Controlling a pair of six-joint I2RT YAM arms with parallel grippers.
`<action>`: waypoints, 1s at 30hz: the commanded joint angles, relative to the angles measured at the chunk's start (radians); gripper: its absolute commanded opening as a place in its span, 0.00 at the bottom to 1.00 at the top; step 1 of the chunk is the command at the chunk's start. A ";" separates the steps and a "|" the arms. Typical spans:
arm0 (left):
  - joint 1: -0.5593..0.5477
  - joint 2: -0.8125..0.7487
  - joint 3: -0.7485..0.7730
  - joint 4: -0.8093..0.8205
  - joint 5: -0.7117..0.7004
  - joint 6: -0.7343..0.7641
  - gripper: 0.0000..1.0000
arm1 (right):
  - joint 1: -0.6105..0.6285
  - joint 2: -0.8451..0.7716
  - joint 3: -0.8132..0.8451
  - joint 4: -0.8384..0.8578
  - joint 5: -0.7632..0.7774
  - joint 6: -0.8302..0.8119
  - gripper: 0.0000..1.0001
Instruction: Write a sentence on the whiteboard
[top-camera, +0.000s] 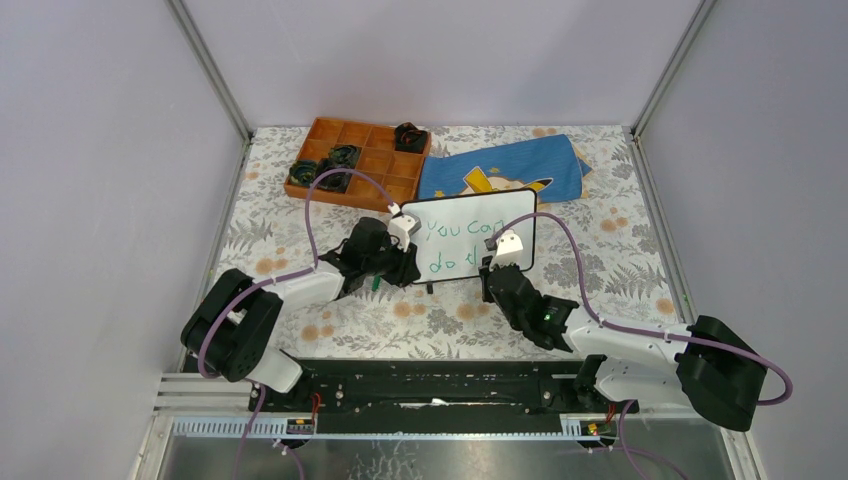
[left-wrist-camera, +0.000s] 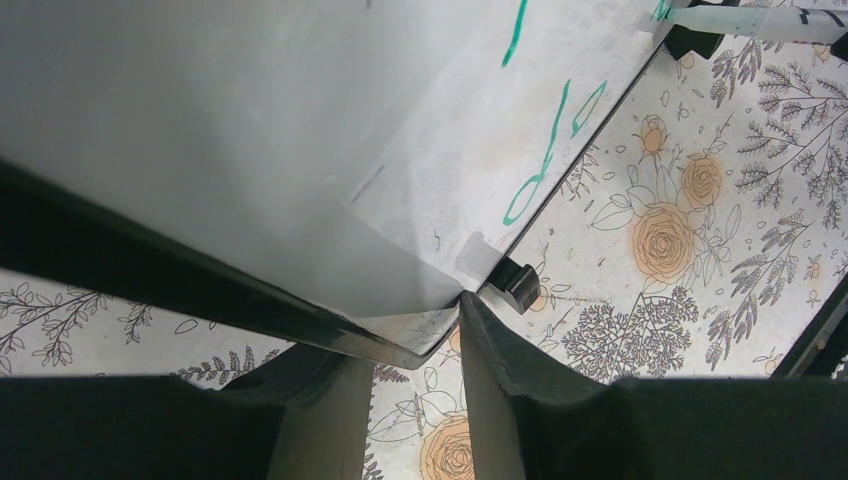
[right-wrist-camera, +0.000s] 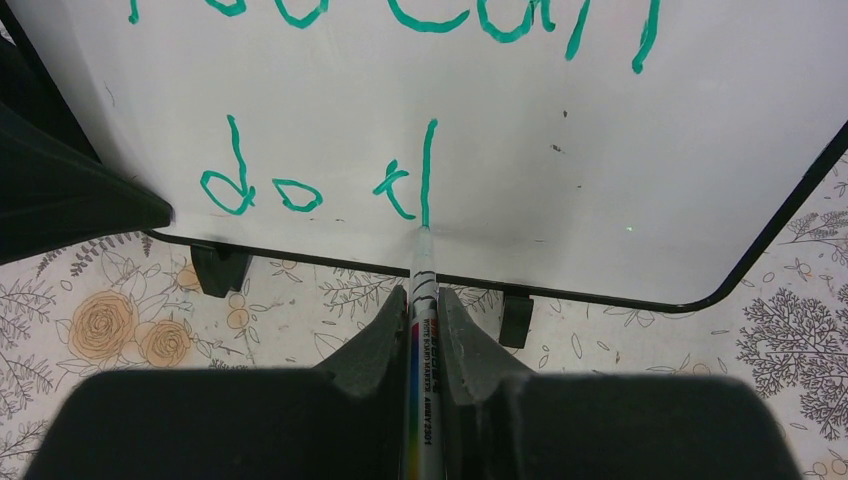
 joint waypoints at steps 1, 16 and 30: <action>-0.016 0.008 0.017 -0.022 -0.019 0.030 0.41 | -0.007 0.001 0.005 0.002 0.014 0.011 0.00; -0.016 0.008 0.017 -0.022 -0.018 0.031 0.41 | -0.007 0.019 0.090 0.011 0.058 -0.053 0.00; -0.016 0.007 0.018 -0.022 -0.019 0.031 0.41 | -0.014 -0.010 0.085 0.014 0.103 -0.069 0.00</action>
